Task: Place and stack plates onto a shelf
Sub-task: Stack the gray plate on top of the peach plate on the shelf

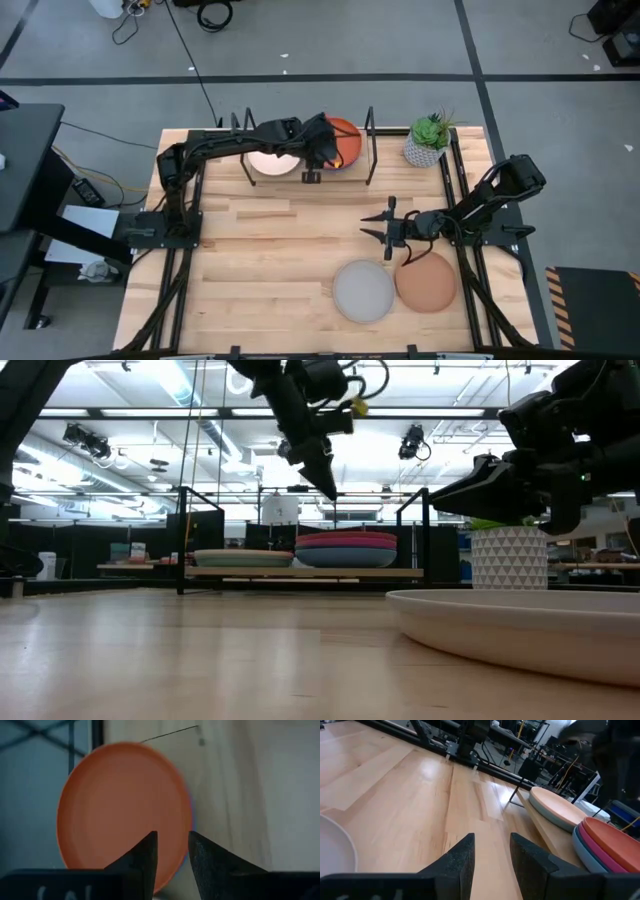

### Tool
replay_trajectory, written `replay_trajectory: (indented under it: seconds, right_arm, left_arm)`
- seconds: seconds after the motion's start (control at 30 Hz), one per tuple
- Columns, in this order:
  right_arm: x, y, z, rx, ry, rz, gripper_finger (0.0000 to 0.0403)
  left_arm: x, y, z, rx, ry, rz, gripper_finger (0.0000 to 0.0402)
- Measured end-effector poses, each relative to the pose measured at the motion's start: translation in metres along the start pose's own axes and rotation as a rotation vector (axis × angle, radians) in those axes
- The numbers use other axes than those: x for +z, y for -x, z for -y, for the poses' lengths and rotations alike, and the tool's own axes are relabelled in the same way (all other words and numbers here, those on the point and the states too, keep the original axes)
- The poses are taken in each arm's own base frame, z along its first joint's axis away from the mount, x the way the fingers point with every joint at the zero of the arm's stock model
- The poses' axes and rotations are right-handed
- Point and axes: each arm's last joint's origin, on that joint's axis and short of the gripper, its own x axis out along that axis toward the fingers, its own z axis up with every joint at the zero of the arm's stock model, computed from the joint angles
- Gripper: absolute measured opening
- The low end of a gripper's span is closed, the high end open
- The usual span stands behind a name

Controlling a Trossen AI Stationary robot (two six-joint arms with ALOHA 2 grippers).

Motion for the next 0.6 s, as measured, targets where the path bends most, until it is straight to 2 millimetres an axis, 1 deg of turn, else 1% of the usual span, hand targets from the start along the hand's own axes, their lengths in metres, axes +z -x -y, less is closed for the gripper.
replay_trajectory:
  seconds: [0.07,0.1,0.2,0.27,0.33,0.37,0.43,0.53,0.6]
  right_arm:
    - [0.000,0.000,-0.001,0.003,0.000,0.001,0.0130]
    - [0.000,0.000,-0.001,0.005,0.001,0.002,0.0130]
    - [0.000,0.000,-0.001,0.005,0.001,0.002,0.0130]
    - [0.000,0.000,-0.001,0.005,0.001,0.002,0.0130]
    - [0.000,0.000,-0.001,0.004,0.003,0.002,0.0130]
    - [0.000,0.000,-0.001,0.004,0.003,0.002,0.0130]
    - [0.000,0.000,-0.001,0.005,0.005,0.001,0.0130]
    - [-0.001,0.000,-0.001,0.003,0.011,-0.014,0.0130]
    - [-0.003,0.001,-0.001,-0.011,0.015,-0.033,0.0130]
  left_arm:
    - [-0.004,-0.009,-0.001,0.010,0.070,-0.010,0.0116]
    - [-0.010,-0.014,0.000,0.018,0.093,-0.035,0.0116]
    - [-0.021,-0.030,0.005,0.066,0.128,-0.057,0.0116]
    - [-0.027,-0.035,0.008,0.082,0.122,-0.082,0.0116]
    - [-0.027,-0.036,0.011,0.081,0.109,-0.095,0.0116]
    - [-0.025,-0.034,0.012,0.084,0.105,-0.084,0.0116]
    - [-0.019,-0.025,0.016,0.076,0.097,-0.051,0.0116]
    - [-0.004,0.001,0.025,0.048,0.099,0.060,0.0116]
    - [0.003,0.012,0.037,0.008,0.111,0.112,0.0116]
